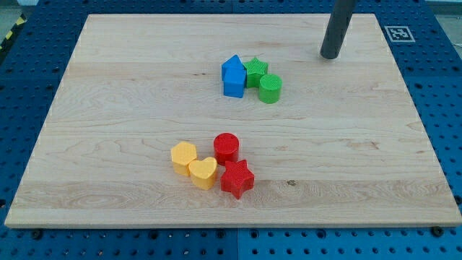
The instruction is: Slide the green circle a bit down
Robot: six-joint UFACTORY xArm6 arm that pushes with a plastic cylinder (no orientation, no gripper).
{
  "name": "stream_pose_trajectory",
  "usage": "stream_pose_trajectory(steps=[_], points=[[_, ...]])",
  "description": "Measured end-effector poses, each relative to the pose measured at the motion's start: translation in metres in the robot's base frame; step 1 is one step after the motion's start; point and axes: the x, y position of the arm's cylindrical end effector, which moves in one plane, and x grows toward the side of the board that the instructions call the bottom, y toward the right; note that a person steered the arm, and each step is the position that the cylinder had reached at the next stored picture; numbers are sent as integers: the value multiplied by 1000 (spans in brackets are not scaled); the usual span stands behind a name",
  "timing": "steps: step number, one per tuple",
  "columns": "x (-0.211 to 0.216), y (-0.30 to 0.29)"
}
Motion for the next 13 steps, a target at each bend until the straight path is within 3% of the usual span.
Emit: stream_pose_trajectory(steps=[2,3,5,6,8,13], points=[[9,-3],[-6,-51],[-9,-238],[1,-265],[40,-261],[43,-142]])
